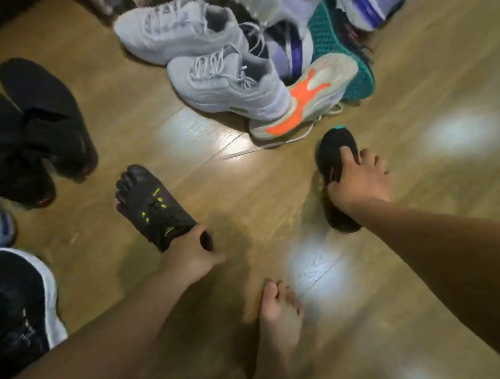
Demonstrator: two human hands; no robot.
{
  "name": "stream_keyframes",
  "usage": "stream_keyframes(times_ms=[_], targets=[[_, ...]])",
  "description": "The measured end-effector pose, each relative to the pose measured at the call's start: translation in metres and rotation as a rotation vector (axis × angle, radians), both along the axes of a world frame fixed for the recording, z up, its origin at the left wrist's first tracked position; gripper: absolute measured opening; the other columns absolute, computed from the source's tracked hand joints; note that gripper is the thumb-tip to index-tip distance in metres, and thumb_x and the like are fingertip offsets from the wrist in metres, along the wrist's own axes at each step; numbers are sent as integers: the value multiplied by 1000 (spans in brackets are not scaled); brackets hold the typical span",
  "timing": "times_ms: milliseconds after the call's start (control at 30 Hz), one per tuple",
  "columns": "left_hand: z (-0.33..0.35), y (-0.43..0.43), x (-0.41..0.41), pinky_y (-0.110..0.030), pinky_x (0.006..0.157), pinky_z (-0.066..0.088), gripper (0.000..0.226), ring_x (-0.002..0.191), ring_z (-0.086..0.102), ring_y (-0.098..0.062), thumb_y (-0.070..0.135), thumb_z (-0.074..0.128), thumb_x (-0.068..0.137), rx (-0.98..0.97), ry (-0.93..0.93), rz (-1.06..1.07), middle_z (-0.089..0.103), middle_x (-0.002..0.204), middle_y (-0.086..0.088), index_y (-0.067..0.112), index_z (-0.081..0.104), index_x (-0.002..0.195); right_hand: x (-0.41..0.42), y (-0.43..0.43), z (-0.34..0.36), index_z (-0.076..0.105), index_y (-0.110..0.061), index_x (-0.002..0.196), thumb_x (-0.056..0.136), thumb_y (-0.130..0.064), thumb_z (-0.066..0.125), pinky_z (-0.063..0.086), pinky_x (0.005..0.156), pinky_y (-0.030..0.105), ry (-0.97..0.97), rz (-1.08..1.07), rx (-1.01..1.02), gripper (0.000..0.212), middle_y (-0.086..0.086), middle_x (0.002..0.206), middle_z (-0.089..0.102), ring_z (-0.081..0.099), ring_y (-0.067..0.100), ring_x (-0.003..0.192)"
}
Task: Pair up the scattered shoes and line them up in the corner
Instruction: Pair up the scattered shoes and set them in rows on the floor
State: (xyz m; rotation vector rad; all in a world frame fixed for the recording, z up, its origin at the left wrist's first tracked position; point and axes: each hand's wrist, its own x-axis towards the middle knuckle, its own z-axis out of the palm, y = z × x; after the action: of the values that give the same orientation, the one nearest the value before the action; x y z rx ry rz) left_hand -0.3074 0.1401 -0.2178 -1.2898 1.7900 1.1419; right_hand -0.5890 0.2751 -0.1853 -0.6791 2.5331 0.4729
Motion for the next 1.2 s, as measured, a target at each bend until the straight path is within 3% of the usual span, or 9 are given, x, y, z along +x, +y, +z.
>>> stream_keyframes(times_ms=[67, 133, 200, 300, 533, 733, 900, 1067, 1200], targets=[[-6, 2, -10, -28, 82, 48, 54, 109, 61, -29, 40, 81, 71, -41, -31, 108, 63, 117, 2, 27, 56, 117, -32, 25, -2, 16, -25, 153, 86, -54, 60, 35, 104, 50, -97, -133, 84, 85, 16, 150, 33, 34, 40, 134], [-6, 1, -14, -32, 70, 52, 37, 85, 66, -32, 32, 84, 67, -79, -65, 247, 69, 91, -6, 21, 52, 83, -46, 38, -9, 34, -18, 144, 84, -55, 65, 42, 98, 46, -284, -342, -10, 78, 14, 137, 52, 49, 37, 124], [1, -3, -13, -35, 59, 46, 40, 73, 61, -32, 24, 81, 68, -131, -94, 321, 62, 72, -10, 18, 42, 72, -49, 41, -15, 48, -14, 130, 86, -47, 68, 45, 91, 41, -398, -449, -118, 59, 12, 123, 61, 56, 35, 114], [19, -8, -7, -33, 51, 31, 37, 60, 46, -25, 13, 74, 74, -295, -77, 295, 49, 62, -5, 16, 37, 70, -48, 40, -15, 52, -16, 119, 85, -40, 71, 47, 85, 37, -358, -485, -195, 46, 10, 114, 64, 60, 33, 106], [59, -36, -23, -33, 54, 38, 40, 61, 51, -19, 17, 73, 77, -366, 59, -41, 50, 58, 4, 23, 35, 65, -73, 18, 3, 56, -21, 119, 94, -29, 55, 51, 82, 35, -389, -132, 57, 26, 8, 111, 63, 61, 29, 99], [75, -61, -63, -32, 73, 52, 31, 81, 62, -15, 13, 67, 79, -231, 89, 34, 64, 84, 13, 39, 52, 72, -137, 7, 45, 52, -21, 90, 91, -24, 57, 47, 72, 33, -318, -135, 50, 5, 10, 96, 62, 58, 31, 85], [97, -78, -89, -31, 81, 48, 28, 99, 61, -23, 4, 67, 77, -37, 92, 52, 63, 104, 0, 27, 61, 91, -204, -3, 83, 58, -10, 100, 92, -16, 58, 49, 85, 39, -198, -163, 37, 10, 20, 108, 64, 60, 39, 103], [106, -96, -94, -31, 78, 48, 30, 92, 62, -24, -1, 71, 72, 18, 43, 102, 66, 95, -1, 25, 63, 83, -250, -18, 82, 62, -6, 101, 90, -12, 58, 57, 77, 38, -120, -250, 38, 14, 19, 92, 68, 68, 35, 84], [100, -105, -89, -34, 74, 51, 34, 87, 62, -19, -3, 73, 70, 109, -77, 117, 66, 92, 1, 29, 63, 78, -274, -27, 63, 59, -12, 107, 89, -23, 64, 61, 60, 44, -292, -359, 88, 21, 16, 85, 68, 70, 34, 67]])
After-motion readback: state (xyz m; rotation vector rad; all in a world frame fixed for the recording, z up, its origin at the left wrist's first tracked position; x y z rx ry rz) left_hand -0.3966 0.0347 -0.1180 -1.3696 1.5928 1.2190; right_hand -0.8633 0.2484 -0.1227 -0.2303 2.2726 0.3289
